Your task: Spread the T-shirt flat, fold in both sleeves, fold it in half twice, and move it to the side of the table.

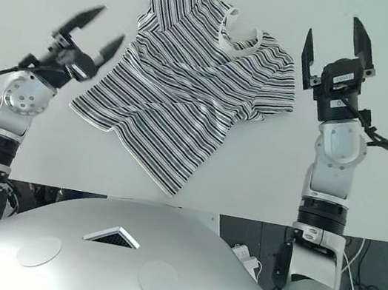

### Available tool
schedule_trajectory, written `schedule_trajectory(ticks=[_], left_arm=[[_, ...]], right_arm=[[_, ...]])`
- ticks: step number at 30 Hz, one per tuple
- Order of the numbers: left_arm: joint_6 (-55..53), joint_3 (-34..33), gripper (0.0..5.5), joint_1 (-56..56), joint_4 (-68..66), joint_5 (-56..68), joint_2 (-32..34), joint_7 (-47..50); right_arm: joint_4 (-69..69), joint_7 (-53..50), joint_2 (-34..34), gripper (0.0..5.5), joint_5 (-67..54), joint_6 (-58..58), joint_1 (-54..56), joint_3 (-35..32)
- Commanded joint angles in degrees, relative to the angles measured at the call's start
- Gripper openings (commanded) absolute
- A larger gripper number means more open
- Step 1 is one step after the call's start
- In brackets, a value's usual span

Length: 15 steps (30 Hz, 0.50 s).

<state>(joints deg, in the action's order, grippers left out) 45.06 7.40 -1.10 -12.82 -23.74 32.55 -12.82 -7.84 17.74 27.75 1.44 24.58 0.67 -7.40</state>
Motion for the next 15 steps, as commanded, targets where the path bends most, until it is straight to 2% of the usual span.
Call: schedule_trajectory(ticks=[1, 8, 15], left_arm=[[0.7, 3.2, 2.78, 1.1, 1.8, -4.0, 4.0, -4.0], [2.7, 9.5, 2.78, 2.5, -2.8, -16.8, 7.9, -1.6], [3.5, 12.9, 2.78, 8.2, 0.3, -18.3, 16.5, -5.7]], right_arm=[[-2.4, 8.1, 4.0, 3.25, -1.0, -5.0, 4.4, 3.1], [-27.0, 13.3, 7.9, 3.25, 4.6, -2.0, 18.9, 7.7], [-40.9, 17.6, 9.4, 3.25, 15.1, 2.4, 26.5, 17.8]])
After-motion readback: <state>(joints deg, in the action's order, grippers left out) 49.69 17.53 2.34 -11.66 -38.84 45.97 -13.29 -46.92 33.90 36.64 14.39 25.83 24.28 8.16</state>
